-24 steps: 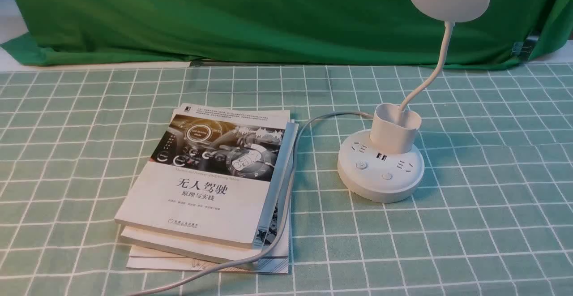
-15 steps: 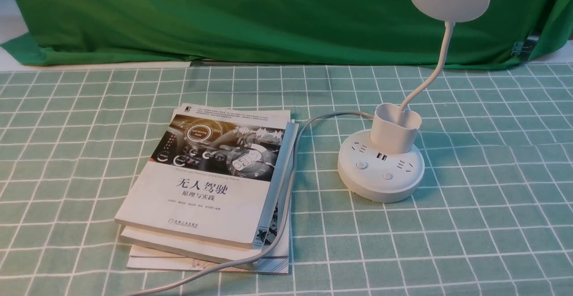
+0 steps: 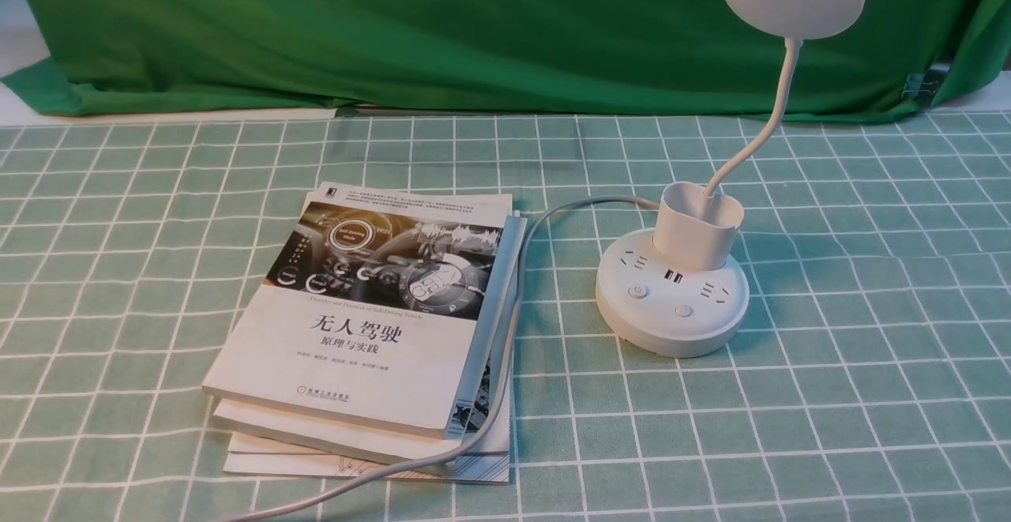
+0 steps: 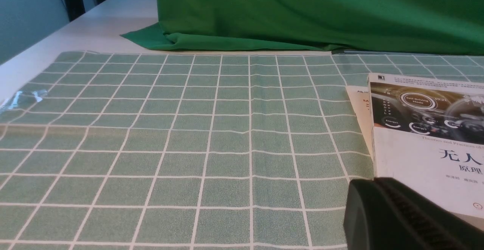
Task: Turn on the table lamp.
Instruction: 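Press the button on the base of the white desk lamp with the right gripper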
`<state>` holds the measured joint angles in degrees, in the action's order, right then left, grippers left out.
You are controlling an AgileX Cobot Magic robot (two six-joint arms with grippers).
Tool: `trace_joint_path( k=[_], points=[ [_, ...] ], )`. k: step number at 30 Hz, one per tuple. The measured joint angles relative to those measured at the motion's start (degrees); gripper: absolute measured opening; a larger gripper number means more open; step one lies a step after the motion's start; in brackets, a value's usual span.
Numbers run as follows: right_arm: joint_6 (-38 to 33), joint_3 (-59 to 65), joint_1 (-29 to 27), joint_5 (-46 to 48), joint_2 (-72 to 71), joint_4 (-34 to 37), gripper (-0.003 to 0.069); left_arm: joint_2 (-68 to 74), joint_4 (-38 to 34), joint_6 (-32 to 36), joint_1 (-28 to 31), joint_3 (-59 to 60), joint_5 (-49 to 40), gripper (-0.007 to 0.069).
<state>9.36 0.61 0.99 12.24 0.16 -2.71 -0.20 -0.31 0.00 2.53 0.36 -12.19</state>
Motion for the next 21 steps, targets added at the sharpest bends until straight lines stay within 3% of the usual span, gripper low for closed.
trace_joint_path(
  k=[8, 11, 13, 16, 17, 21],
  points=[
    [1.73, 0.0, 0.0, 0.0, 0.0, 1.36, 0.0239, 0.0, 0.0, 0.0, 0.0, 0.0, 0.0, 0.0021],
    [9.04, 0.0, 0.0, 0.05, 0.0, 6.39, 0.0239, 0.0, 0.0, 0.0, 0.0, 0.0, 0.0, 0.0021],
    [27.1, 0.0, 0.0, 0.05, 0.0, 15.36, 0.0239, 0.0, 0.0, 0.0, 0.0, 0.0, 0.0, 0.0021],
    [41.05, 0.0, 0.0, 0.05, 0.0, 19.23, 0.0238, 0.0, 0.0, 0.0, 0.0, 0.0, 0.0, 0.0021],
    [43.82, 0.0, 0.0, 0.05, 0.0, 19.25, 0.0238, 0.0, 0.0, 0.0, 0.0, 0.0, 0.0, 0.0021],
    [43.27, 0.0, 0.0, 0.07, 0.0, 15.49, 0.0238, 4.68, 0.0, 0.0, 0.0, 0.0, 0.06, 0.0021]
  ],
)
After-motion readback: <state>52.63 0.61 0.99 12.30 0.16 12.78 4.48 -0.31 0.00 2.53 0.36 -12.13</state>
